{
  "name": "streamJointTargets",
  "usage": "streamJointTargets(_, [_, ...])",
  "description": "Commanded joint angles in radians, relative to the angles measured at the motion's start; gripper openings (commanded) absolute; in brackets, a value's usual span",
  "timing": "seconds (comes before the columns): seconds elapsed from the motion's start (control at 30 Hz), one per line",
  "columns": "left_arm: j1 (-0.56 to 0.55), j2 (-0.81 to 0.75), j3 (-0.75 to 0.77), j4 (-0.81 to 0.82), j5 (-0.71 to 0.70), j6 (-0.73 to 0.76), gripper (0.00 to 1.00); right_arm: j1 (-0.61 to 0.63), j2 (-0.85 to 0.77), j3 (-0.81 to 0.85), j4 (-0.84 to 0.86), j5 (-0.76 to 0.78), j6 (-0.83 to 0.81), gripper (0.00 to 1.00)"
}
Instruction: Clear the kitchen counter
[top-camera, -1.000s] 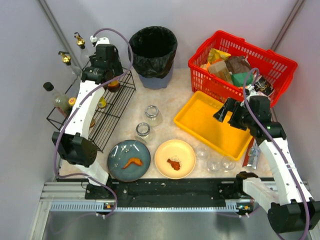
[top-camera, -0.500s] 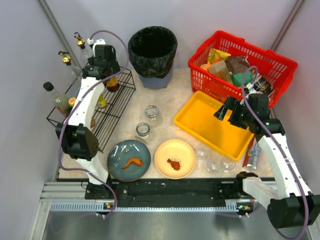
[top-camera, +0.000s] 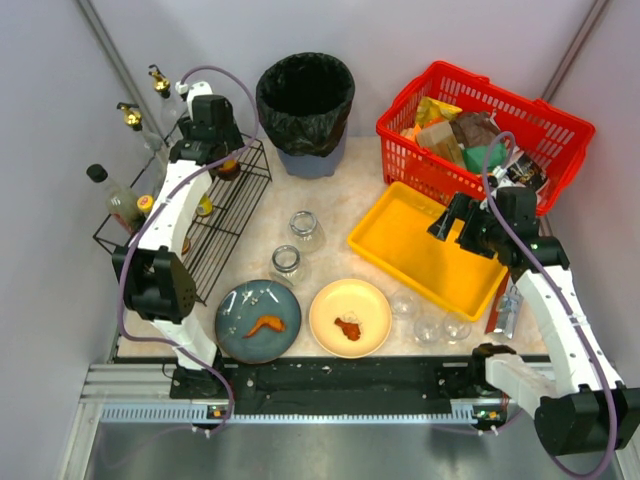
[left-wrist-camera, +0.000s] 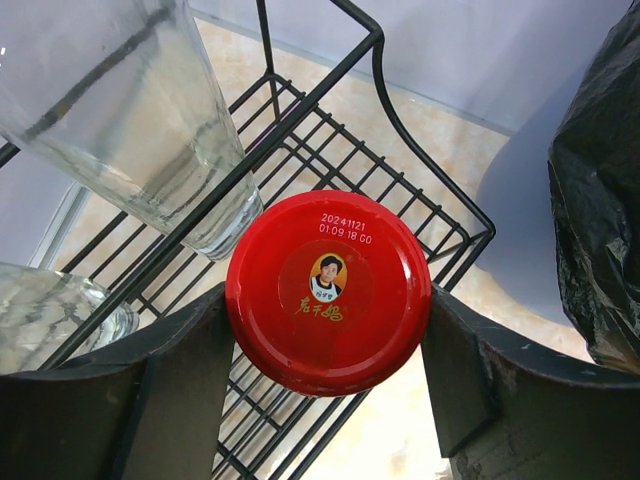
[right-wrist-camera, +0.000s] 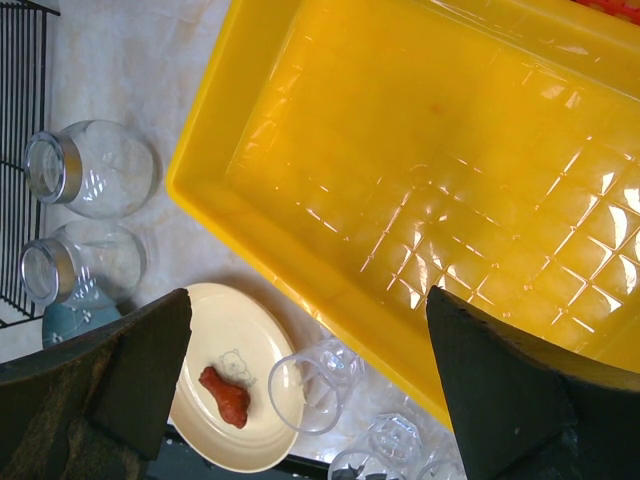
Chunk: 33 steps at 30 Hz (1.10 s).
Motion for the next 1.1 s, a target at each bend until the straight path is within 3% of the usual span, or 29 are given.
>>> streamJointTargets(0.0, [0.005, -0.068, -0.007, 0.103, -0.006, 0.018, 0.76, -0.016, -0.001, 0.055, 0.017, 0.011, -0.007, 0.99])
streamJointTargets(0.23, [0.005, -0.102, 0.0, 0.093, 0.045, 0.042, 0.95, -0.016, -0.005, 0.058, 0.014, -0.002, -0.009, 0.99])
streamJointTargets(0.43, [0.002, -0.158, 0.046, 0.057, 0.186, 0.07, 0.99, -0.015, -0.018, 0.059, 0.017, -0.044, -0.039, 0.99])
streamJointTargets(0.6, [0.001, -0.23, 0.08, -0.011, 0.443, 0.094, 0.99, 0.007, -0.047, 0.056, 0.099, -0.208, -0.131, 0.97])
streamJointTargets(0.77, [-0.002, -0.345, 0.016, -0.071, 0.597, 0.09, 0.99, 0.233, -0.094, -0.002, 0.293, -0.168, -0.184, 0.98])
streamJointTargets(1.07, [-0.002, -0.569, -0.151, -0.148, 0.654, 0.07, 0.99, 0.577, 0.056, -0.042, 0.558, -0.062, -0.256, 0.98])
